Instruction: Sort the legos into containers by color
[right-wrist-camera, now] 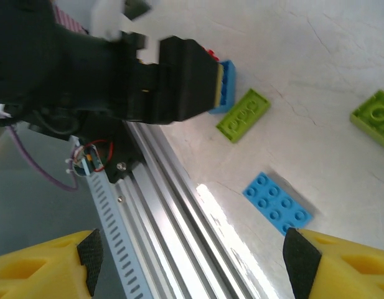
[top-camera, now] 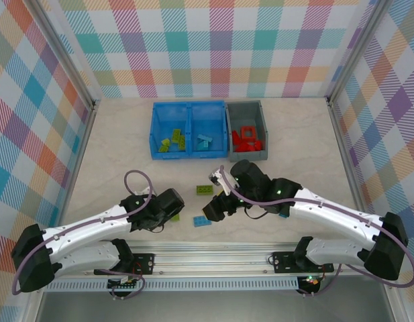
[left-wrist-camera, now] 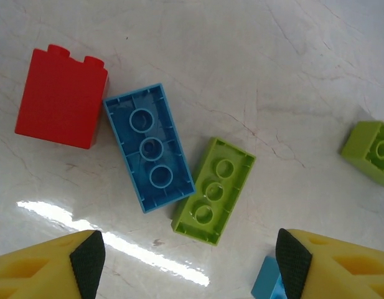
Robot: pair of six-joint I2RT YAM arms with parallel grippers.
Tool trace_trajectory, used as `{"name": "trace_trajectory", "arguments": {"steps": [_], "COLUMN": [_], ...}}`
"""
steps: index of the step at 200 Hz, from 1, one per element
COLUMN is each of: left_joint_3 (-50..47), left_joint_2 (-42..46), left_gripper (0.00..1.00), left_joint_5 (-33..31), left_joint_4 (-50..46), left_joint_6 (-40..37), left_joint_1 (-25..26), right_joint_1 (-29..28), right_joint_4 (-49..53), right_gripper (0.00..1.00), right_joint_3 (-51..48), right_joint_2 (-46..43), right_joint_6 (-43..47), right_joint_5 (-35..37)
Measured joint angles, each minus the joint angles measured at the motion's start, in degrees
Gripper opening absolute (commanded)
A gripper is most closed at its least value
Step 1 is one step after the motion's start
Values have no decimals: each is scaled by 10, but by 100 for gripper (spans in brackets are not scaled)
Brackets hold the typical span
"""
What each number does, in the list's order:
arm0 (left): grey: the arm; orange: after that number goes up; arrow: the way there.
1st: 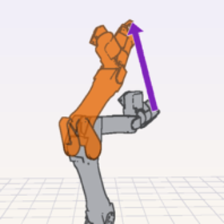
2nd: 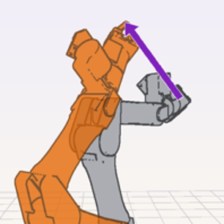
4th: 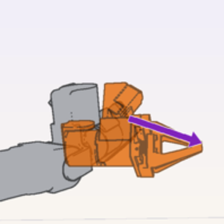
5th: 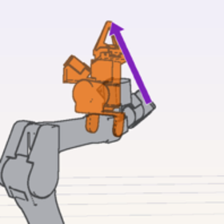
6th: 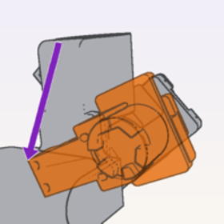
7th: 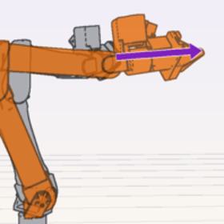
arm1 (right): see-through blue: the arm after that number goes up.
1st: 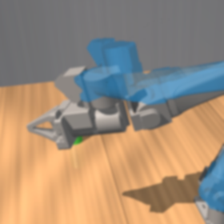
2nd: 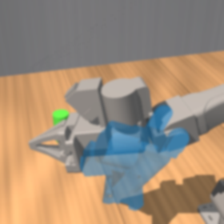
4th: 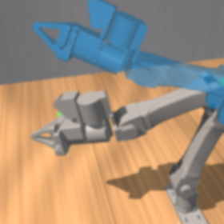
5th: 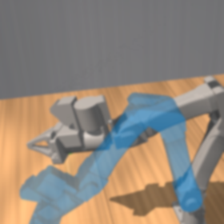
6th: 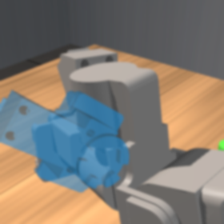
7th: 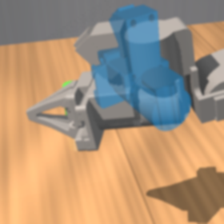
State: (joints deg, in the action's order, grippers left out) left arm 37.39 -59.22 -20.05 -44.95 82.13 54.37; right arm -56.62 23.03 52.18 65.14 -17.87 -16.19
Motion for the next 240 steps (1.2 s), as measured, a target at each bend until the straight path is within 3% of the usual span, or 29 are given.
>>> {"name": "trace_trajectory", "arguments": {"steps": [40,160,186,221,240], "left_joint_3": [-4,-36,-39,-43,-43], "left_joint_2": [-50,-96,-112,-131,-139], "left_gripper": [67,62,51,48,38], "left_joint_5": [33,46,48,51,51], "left_joint_4": [38,66,84,108,120], "left_joint_6": [26,38,36,27,24], "left_joint_1": [-56,-92,-101,-116,-119], "right_joint_1": [-7,-22,-24,-24,-24], "right_joint_4": [-12,-17,-24,-24,-25], "right_gripper": [78,77,77,77,75], "right_joint_3": [0,0,0,0,0], "right_joint_2": [-7,-6,0,0,0], "right_joint_6": [-7,-26,-27,-27,-27], "right_joint_5": [0,7,8,12,12]}}
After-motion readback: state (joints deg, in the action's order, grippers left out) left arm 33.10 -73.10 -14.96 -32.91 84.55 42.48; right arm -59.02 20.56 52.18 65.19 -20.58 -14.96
